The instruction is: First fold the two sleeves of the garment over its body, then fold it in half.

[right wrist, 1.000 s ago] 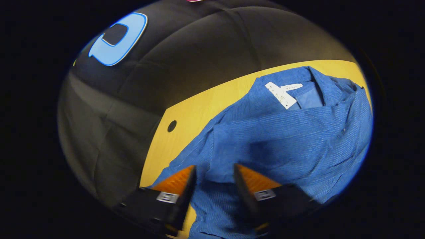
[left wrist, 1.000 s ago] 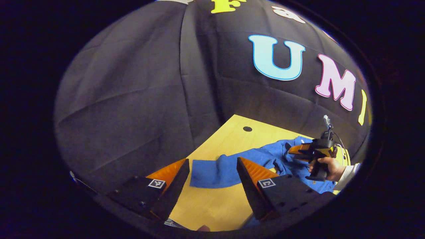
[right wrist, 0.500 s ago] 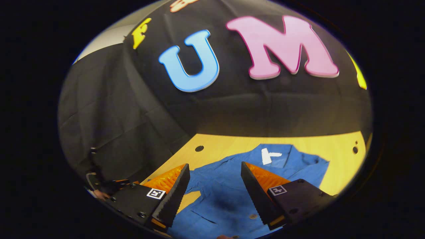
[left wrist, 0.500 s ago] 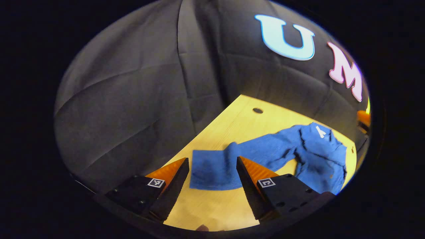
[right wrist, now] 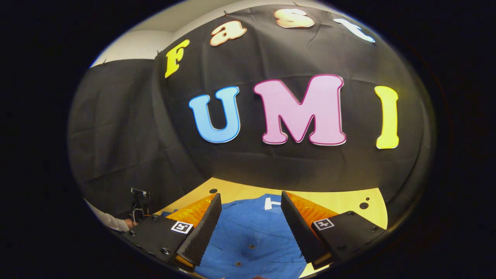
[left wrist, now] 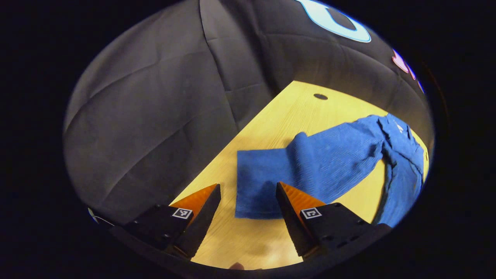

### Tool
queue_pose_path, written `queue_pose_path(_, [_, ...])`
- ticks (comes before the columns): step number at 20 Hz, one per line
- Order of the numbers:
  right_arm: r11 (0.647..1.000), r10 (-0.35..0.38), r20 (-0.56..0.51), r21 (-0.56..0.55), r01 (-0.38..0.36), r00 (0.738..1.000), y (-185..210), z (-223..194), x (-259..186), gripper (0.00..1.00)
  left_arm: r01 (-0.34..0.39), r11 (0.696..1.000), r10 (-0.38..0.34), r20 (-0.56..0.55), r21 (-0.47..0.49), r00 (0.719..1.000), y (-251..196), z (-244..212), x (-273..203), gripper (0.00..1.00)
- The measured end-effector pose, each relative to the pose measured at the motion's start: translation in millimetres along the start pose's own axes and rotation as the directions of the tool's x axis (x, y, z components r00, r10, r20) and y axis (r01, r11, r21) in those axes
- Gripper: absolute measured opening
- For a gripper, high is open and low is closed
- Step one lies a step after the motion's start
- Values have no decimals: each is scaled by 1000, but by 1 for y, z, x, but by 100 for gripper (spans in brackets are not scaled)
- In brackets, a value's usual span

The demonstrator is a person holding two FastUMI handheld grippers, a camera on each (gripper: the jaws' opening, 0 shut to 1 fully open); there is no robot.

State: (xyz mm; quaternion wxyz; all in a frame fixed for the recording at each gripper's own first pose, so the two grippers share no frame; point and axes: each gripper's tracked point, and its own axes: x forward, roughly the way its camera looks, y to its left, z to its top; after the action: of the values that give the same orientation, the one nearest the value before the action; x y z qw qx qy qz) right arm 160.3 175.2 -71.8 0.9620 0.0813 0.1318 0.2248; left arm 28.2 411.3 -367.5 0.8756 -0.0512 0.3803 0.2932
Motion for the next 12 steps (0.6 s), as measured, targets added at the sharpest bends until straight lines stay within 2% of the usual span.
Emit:
queue_pose_path(1, [1000,3,12,5,-3,1000,1,6,-3,97,8,1000,-8,71,0,997,-2,11,5,87])
queue_pose_path(3, [1000,1,8,8,-1,1000,0,6,-7,96,29,999,-25,81,-46,996,0,5,2,83])
queue_pose_path(4, [1000,6,-5,17,-6,1000,3,1,-7,96,47,996,-43,65,-77,997,-2,2,3,85])
queue_pose_path(6, [999,19,-17,37,-18,1000,9,0,-8,96,65,996,-61,59,-60,996,-4,1,6,82])
queue_pose_path(8, [998,39,-20,58,-38,999,18,2,-9,96,83,996,-83,30,-20,996,-6,-3,10,58])
queue_pose_path(10, [997,43,-38,73,-40,998,19,-1,-11,96,118,993,-119,-21,-30,993,-12,0,7,41])
queue_pose_path(12, [997,38,-57,63,-34,998,18,-6,-14,97,122,991,-123,-20,-48,992,-10,7,11,4])
